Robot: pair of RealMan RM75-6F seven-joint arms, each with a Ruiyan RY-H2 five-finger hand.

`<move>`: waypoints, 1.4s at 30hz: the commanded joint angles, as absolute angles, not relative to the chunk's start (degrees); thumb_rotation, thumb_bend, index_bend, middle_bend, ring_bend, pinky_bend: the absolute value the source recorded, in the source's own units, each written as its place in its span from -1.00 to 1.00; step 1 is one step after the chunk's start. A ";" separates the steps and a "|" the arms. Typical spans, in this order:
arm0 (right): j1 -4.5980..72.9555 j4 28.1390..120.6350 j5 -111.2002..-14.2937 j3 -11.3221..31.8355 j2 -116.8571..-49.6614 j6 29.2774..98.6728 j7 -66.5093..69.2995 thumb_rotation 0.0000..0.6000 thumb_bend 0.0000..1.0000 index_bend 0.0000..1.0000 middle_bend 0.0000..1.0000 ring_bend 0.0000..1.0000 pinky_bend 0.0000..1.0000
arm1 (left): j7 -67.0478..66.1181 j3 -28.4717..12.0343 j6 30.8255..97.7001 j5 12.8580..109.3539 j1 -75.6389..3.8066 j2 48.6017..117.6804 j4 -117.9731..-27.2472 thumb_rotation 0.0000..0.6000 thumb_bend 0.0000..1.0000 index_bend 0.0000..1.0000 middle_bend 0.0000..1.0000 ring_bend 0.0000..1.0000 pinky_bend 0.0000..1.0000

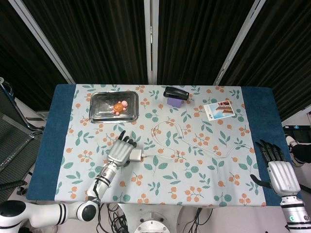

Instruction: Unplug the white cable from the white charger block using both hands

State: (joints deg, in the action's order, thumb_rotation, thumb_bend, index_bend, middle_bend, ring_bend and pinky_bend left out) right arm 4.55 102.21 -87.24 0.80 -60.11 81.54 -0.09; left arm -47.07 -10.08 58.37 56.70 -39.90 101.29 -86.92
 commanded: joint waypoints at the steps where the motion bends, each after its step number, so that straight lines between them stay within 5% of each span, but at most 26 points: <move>1: 4.55 102.18 -87.25 0.80 -60.16 81.51 -0.09 1.00 -0.80 -1.00 -1.00 -1.00 -1.00 | -46.40 -9.79 58.12 56.24 -40.29 101.46 -86.80 1.00 -0.66 -0.29 -0.34 -0.59 -0.99; 9: 4.60 102.16 -87.02 0.78 -60.31 81.22 -0.27 1.00 -0.80 -1.00 -1.00 -1.00 -1.00 | -45.81 -9.39 58.38 55.40 -41.60 101.51 -86.98 1.00 -0.62 -0.25 -0.29 -0.56 -0.98; 16: 5.08 102.74 -87.04 0.80 -60.23 80.42 -0.85 1.00 -0.80 -1.00 -1.00 -1.00 -1.00 | -41.31 -9.93 59.47 56.96 -41.78 102.80 -85.33 1.00 -0.41 0.12 0.11 -0.22 -0.77; 23: 9.05 110.43 -86.01 2.52 -60.26 75.72 -7.45 1.00 -0.73 -1.00 -0.99 -1.00 -1.00 | -33.26 -11.13 60.40 60.89 -41.15 101.40 -87.87 1.00 -0.31 0.19 0.17 -0.16 -0.68; 34: 22.21 123.82 -72.21 9.70 -71.05 64.45 -28.06 1.00 -0.75 -0.85 -0.69 -1.00 -0.73 | -35.55 -13.44 63.41 62.50 -42.96 99.43 -95.98 1.00 -0.32 0.19 0.17 -0.16 -0.67; 42: 31.01 122.17 -56.76 14.50 -83.06 66.42 -39.86 1.00 -0.73 -0.56 -0.60 -1.00 -0.66 | -37.54 -14.51 64.16 61.89 -44.71 98.98 -98.79 1.00 -0.31 0.19 0.17 -0.16 -0.67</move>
